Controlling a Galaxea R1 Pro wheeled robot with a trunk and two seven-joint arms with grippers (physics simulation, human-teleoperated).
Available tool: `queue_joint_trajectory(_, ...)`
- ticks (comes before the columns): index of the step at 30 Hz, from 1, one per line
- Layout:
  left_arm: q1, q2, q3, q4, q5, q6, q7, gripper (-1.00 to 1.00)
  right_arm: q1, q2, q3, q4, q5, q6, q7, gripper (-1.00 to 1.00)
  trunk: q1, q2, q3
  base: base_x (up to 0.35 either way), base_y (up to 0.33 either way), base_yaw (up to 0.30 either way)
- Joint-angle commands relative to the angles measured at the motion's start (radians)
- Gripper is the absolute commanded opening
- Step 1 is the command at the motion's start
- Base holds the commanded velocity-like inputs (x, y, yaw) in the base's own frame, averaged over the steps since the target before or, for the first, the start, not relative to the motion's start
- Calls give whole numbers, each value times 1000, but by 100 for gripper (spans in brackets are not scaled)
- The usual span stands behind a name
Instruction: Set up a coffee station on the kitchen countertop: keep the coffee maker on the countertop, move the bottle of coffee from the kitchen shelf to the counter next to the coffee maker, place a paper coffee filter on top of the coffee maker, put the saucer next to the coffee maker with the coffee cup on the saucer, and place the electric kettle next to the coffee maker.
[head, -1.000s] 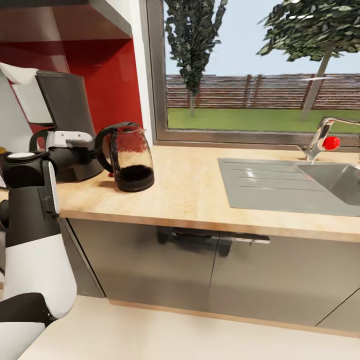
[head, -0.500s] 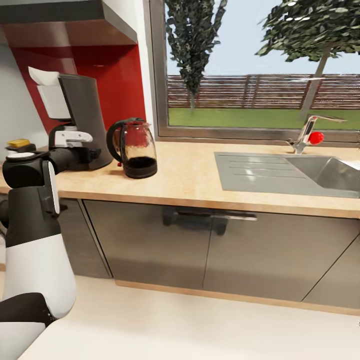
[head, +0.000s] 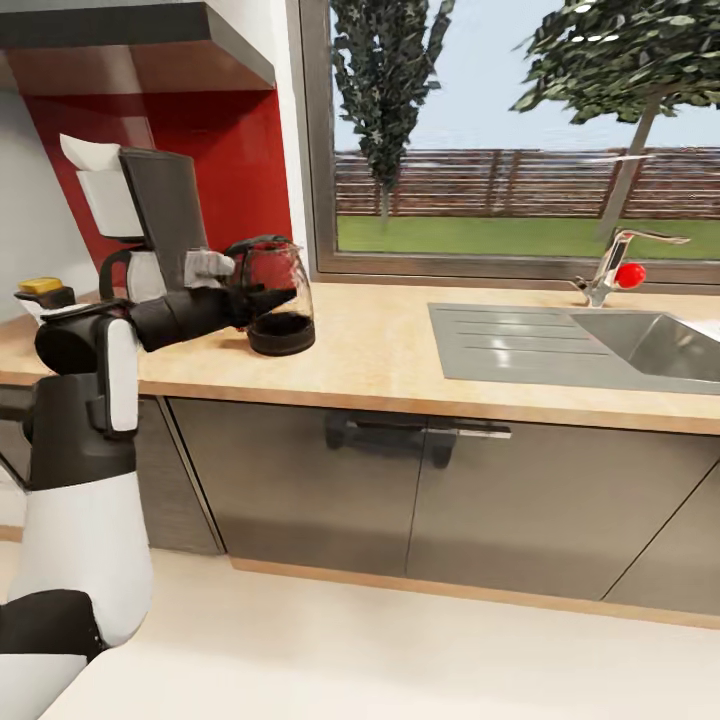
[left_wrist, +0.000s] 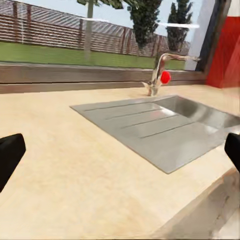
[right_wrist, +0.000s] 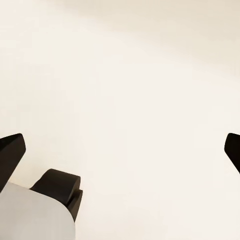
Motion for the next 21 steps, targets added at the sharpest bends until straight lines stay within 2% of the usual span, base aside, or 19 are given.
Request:
queue_joint_trajectory(1, 14, 0, -10, 0, 7, 6, -51, 100, -1, 0, 3, 0, -11, -2, 8, 100, 0, 0, -1, -36, 0, 0)
queue_joint_trajectory(2, 49, 0, -21, 0, 9, 3, -130, 100, -1, 0, 4, 0, -11, -2, 8, 100, 0, 0, -1, -204, 0, 0)
queue_joint_trajectory(5, 102, 2, -26, 1, 9, -15, -196, 100, 0, 0, 4, 0, -11, -2, 8, 100, 0, 0, -1, -267, 0, 0)
queue_joint_trajectory(9, 152, 3, -27, 2, 10, -61, -217, 100, 0, 0, 4, 0, -11, -2, 8, 100, 0, 0, -1, -308, 0, 0)
queue_joint_trajectory(12, 185, 5, -27, 3, 10, -74, -229, 100, 0, 0, 4, 0, -11, -2, 9, 100, 0, 0, -1, -148, 0, 0)
queue_joint_trajectory(14, 212, 6, -27, 4, 9, -77, -261, 100, -1, 0, 4, 0, -11, -2, 9, 100, 0, 0, -1, -57, 0, 0)
queue_joint_trajectory(15, 237, 7, -27, 7, 8, -79, -290, 100, -1, 0, 4, 0, -11, -2, 9, 100, 0, 0, -1, -32, 0, 0)
queue_joint_trajectory(16, 288, 7, -26, 13, 7, -94, -325, 100, -1, 0, 4, 0, -11, -2, 9, 100, 0, 0, -1, -17, 0, 0)
queue_joint_trajectory(18, 330, 11, -26, 16, 6, -129, -340, 100, -1, 0, 4, 0, -11, -2, 8, 100, 0, 0, -1, -12, 0, 0)
queue_joint_trajectory(19, 408, 24, -26, 20, 5, -199, -361, 100, -1, 0, 4, 0, -11, -2, 9, 100, 0, 0, -1, -4, 0, 0)
queue_joint_trajectory(20, 433, 30, -26, 24, 5, -213, -369, 100, -1, 0, 4, 0, -11, -2, 9, 100, 0, 0, -1, -3, 0, 0)
queue_joint_trajectory(21, 483, 39, -26, 35, 5, -233, -388, 100, -1, 0, 4, 0, -11, -2, 9, 100, 0, 0, -1, -2, 0, 0)
